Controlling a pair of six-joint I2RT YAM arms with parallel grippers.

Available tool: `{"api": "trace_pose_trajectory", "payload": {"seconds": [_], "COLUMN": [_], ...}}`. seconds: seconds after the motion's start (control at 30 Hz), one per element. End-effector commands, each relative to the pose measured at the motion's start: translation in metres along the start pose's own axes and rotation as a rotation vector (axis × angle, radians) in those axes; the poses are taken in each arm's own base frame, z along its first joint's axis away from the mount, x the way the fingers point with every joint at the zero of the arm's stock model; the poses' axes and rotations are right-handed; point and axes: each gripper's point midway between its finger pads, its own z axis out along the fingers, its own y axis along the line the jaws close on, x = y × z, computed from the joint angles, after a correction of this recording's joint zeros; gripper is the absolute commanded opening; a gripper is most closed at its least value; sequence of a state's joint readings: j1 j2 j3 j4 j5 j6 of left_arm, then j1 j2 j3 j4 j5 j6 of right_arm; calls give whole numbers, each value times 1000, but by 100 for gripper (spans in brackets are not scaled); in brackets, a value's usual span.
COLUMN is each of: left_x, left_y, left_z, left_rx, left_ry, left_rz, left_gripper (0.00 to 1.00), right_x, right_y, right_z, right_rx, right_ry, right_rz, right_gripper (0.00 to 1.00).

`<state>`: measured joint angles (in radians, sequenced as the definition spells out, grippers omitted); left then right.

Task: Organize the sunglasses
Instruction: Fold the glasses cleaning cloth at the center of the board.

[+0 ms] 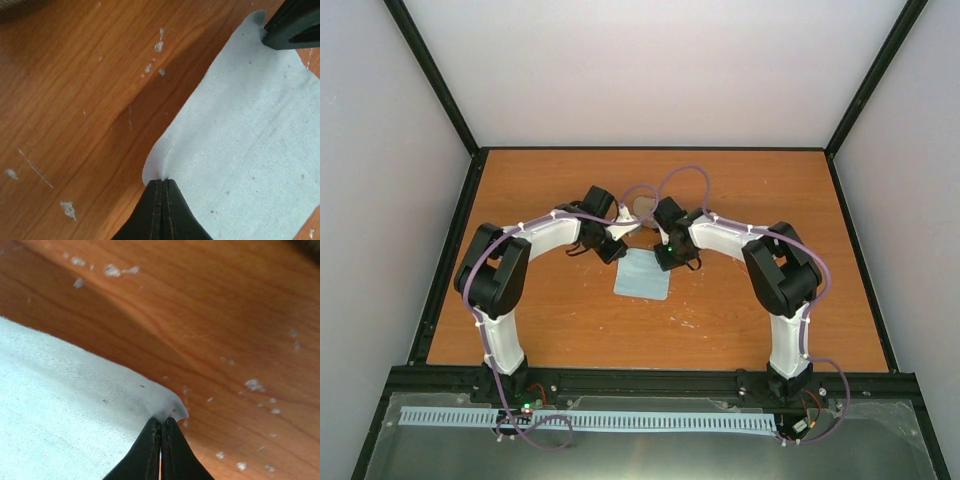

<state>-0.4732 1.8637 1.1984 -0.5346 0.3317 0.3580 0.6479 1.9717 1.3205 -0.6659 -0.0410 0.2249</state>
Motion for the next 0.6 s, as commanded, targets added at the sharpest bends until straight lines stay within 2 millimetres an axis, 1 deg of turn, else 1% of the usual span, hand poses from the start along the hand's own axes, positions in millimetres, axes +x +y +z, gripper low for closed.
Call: {"api": "trace_pose_trajectory", "payload": {"seconds": [0.0, 0.2, 0.4, 0.57], "left_x": [-20, -17, -25, -26], "left_y": [4, 3, -3, -7], "left_z": [-1, -4, -16, -21], "left_rx": [-15, -34, -29, -19], "left_ry": [-43, -68, -121, -141], "left_rz": [40, 62, 71, 73], "left_gripper": [0, 1, 0, 0], "right_x": [-23, -27, -19, -14], "right_y": [-1, 9, 13, 14], "right_z": [-18, -33, -37, -38], "right_rx": [-25, -89, -122, -130], "right_ry": [-89, -151, -163, -162], "right_rz": [-22, -51, -61, -68], "right_gripper": [3, 3, 3, 3]}}
